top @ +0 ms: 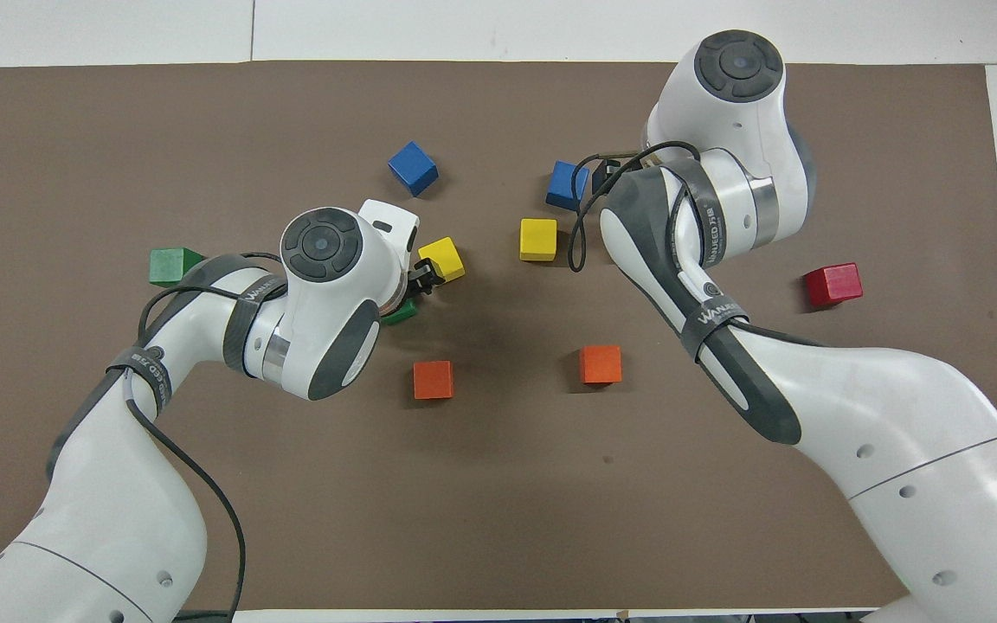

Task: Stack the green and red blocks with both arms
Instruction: 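Grasp the second green cube with the left gripper while the right gripper grasps the red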

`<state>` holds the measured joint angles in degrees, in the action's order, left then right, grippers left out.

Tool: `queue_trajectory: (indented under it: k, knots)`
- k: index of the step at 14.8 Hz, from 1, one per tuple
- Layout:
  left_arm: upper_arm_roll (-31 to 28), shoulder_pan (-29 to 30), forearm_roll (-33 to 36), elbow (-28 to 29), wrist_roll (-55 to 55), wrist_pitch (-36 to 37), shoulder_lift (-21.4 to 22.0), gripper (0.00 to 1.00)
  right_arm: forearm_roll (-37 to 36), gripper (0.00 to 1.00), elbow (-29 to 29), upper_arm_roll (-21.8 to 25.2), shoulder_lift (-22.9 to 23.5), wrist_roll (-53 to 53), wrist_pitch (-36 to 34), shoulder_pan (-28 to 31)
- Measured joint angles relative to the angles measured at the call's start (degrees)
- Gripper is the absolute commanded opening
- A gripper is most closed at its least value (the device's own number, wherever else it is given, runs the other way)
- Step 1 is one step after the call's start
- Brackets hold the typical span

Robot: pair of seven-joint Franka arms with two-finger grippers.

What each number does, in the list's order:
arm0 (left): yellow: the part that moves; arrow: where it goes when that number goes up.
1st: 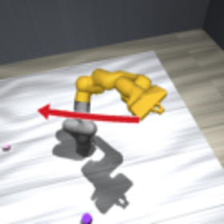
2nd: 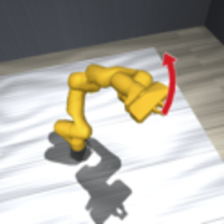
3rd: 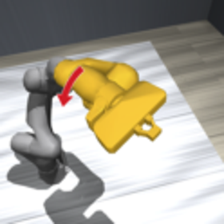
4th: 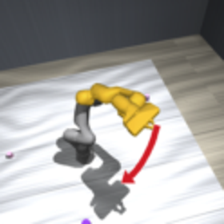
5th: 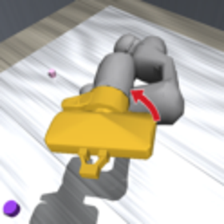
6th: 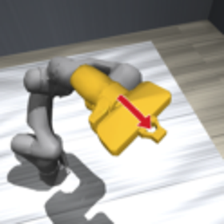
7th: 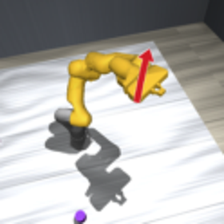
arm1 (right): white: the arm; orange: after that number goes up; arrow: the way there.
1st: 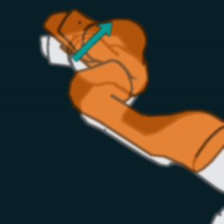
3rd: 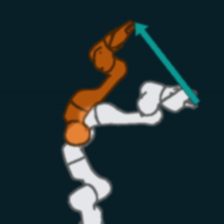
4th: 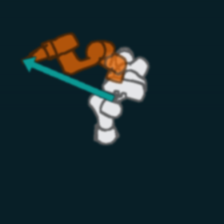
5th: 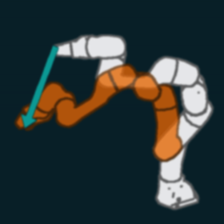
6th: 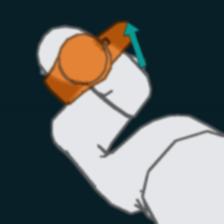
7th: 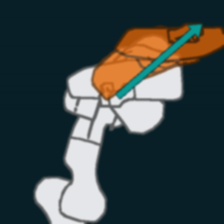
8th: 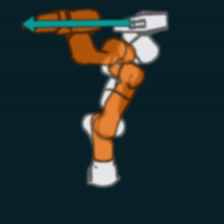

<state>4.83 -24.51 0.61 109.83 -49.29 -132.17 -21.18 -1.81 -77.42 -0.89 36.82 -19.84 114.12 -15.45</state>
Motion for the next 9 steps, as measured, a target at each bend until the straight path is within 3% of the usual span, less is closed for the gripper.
queue_trajectory:
  k: [9]
  knots:
    - [-0.3, 0.0, 0.0, 0.0, 0.0, -0.7, -0.1, 1.0, 0.0, 1.0, -7.7, -0.1, -2.4, 0.0, 4.8, -0.2]
